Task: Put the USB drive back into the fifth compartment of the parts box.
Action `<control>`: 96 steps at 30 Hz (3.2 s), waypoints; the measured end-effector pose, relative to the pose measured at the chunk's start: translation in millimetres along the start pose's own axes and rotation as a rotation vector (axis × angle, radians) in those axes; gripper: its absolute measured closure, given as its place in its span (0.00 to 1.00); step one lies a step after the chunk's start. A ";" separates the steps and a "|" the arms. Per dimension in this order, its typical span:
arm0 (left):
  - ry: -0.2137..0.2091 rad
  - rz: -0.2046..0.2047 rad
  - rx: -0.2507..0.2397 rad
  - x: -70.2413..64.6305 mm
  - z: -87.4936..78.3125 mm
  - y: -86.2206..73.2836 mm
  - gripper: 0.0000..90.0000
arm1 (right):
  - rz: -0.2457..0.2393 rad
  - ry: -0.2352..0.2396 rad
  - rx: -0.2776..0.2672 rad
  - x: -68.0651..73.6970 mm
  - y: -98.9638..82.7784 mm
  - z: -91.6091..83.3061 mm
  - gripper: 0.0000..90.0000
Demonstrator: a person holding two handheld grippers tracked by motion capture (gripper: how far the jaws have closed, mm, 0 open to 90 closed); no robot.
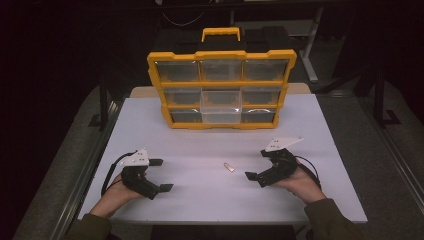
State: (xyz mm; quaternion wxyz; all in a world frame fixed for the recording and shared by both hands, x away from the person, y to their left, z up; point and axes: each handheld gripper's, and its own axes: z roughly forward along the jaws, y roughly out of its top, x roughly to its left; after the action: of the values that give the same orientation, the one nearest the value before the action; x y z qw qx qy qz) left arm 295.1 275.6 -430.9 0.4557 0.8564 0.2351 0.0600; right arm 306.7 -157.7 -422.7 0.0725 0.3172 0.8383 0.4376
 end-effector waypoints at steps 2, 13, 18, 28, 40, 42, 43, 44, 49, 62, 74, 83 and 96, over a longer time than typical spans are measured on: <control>-0.002 -0.003 -0.002 0.1 -0.1 -0.3 0.00 | 0.002 0.002 0.003 -0.3 1.4 1.1 0.00; -0.001 -0.006 0.002 1.2 0.3 -0.5 0.00 | 0.000 0.004 -0.002 -1.6 7.7 3.5 0.00; -0.003 -0.006 0.003 1.0 0.1 -0.3 0.00 | -0.004 0.005 -0.002 -2.2 10.7 4.4 0.00; -0.009 -0.003 0.001 -0.2 0.3 -0.1 0.00 | -0.012 0.009 0.003 -2.5 15.7 7.6 0.00; -0.009 -0.001 -0.004 -1.1 0.2 -0.2 0.00 | -0.013 0.019 0.004 -1.9 22.7 11.2 0.00; -0.007 0.000 -0.003 -1.4 0.1 -0.1 0.00 | -0.013 0.021 0.004 -1.9 23.4 11.7 0.00; -0.006 0.000 -0.002 -1.6 0.2 -0.1 0.00 | -0.013 0.021 0.006 -1.8 23.8 11.8 0.00; -0.006 0.001 -0.001 -1.6 0.2 -0.2 0.00 | -0.016 0.022 0.005 -1.9 24.2 12.1 0.00; -0.011 0.003 -0.002 -1.6 0.3 -0.3 0.00 | -0.017 0.025 0.005 -1.9 26.3 12.8 0.00; -0.015 0.007 -0.001 -1.8 0.6 -0.7 0.00 | -0.024 0.033 0.002 -1.2 36.3 17.7 0.00; -0.015 0.006 -0.001 -1.7 0.5 -0.6 0.00 | -0.034 0.042 0.004 -0.7 45.3 23.5 0.00; -0.016 0.005 -0.003 -1.7 0.5 -0.7 0.00 | -0.036 0.048 0.002 -1.0 52.2 29.2 0.00; -0.018 0.005 -0.002 -1.3 0.4 -1.2 0.00 | -0.043 0.057 0.006 0.3 60.9 38.2 0.00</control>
State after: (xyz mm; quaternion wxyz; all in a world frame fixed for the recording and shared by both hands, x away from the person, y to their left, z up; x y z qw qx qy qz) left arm 293.7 275.2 -431.9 0.4584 0.8571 0.2289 0.0537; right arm 350.2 -106.0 -398.3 0.0570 0.2869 0.8479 0.4422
